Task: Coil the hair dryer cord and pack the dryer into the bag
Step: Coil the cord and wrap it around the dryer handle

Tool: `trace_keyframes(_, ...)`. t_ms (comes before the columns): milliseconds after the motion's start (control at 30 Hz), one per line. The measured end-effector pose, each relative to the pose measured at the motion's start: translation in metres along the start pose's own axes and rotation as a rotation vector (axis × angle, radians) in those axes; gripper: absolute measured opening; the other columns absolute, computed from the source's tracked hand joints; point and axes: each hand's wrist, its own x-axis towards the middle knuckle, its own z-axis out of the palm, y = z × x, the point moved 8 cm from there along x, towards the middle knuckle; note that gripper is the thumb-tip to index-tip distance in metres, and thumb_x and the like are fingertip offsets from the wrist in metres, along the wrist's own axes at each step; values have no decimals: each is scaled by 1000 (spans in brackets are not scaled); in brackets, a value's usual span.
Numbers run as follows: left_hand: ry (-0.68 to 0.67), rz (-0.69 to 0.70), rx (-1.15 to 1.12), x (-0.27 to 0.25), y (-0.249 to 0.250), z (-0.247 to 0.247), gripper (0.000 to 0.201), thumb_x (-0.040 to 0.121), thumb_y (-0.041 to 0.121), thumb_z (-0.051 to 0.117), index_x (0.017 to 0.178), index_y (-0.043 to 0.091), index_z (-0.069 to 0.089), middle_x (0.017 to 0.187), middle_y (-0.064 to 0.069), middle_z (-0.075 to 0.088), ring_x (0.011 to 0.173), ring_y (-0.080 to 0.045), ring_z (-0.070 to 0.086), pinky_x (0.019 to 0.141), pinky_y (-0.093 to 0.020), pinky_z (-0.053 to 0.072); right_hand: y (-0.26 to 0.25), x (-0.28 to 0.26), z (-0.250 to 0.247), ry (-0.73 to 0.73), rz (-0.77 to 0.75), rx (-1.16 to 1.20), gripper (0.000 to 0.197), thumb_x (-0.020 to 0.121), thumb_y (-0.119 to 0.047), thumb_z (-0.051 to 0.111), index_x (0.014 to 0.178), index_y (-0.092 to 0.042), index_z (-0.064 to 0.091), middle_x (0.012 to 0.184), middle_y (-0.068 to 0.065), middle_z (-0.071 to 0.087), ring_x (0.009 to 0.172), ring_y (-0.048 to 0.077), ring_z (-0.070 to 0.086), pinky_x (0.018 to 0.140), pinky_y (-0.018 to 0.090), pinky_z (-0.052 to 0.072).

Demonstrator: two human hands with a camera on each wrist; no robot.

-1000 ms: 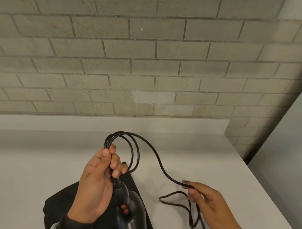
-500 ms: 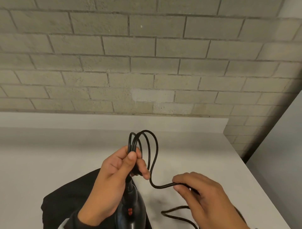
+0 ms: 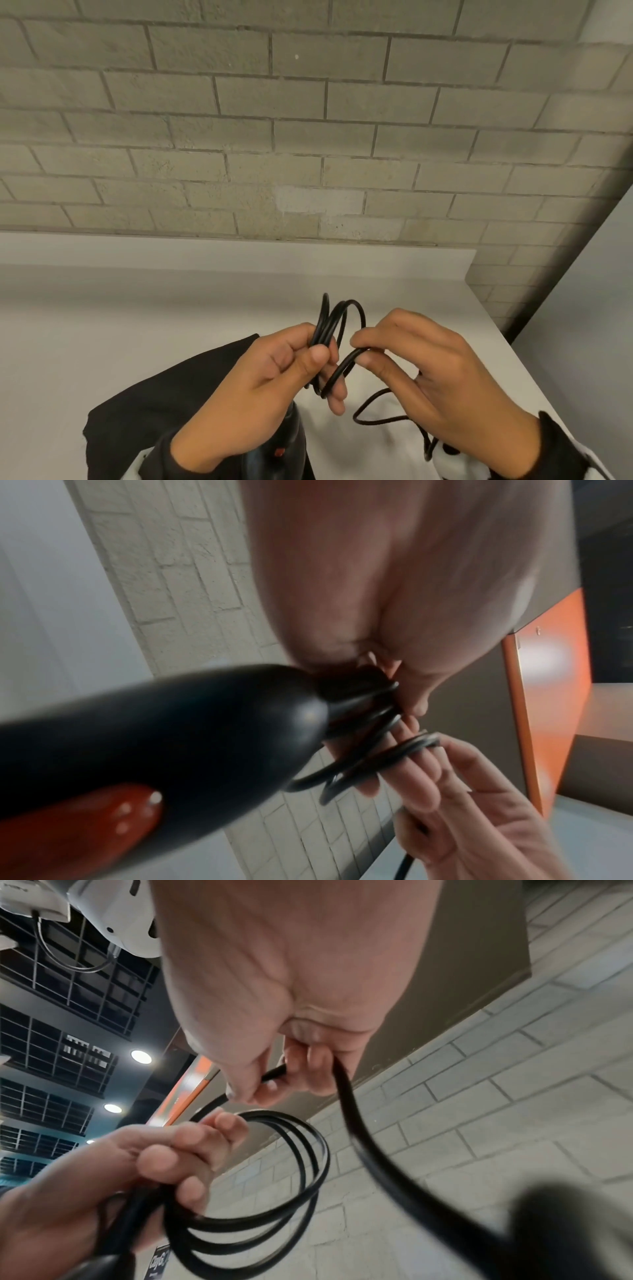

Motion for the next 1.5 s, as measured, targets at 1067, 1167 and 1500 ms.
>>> trace_keyframes(1067, -386, -199, -130, -3, -3, 14, 14, 100, 26, 53, 101, 14, 61, 70, 4, 48, 60, -8, 44, 70, -33, 47, 16, 0, 37, -430, 163, 240, 28, 87, -57, 55, 106, -39, 45, 73, -2, 59, 62, 16, 51, 56, 28, 41)
trace_keyframes(1167, -392, -205, -154, -4, -5, 14, 12, 100, 26, 53, 98, 17, 61, 71, 4, 50, 60, -7, 44, 67, -27, 47, 17, -3, 38, -433, 170, 267, 33, 84, -64, 53, 104, -38, 48, 76, -3, 61, 63, 13, 54, 57, 27, 43)
trace_keyframes(1500, -408, -255, -348, 0, -13, 19, 33, 95, 34, 59, 98, 3, 67, 82, -10, 76, 71, -18, 74, 62, -25, 56, 19, -11, 41, -248, 122, 71, 18, 96, -51, 36, 100, -34, 43, 71, -14, 49, 52, 2, 39, 49, 10, 29)
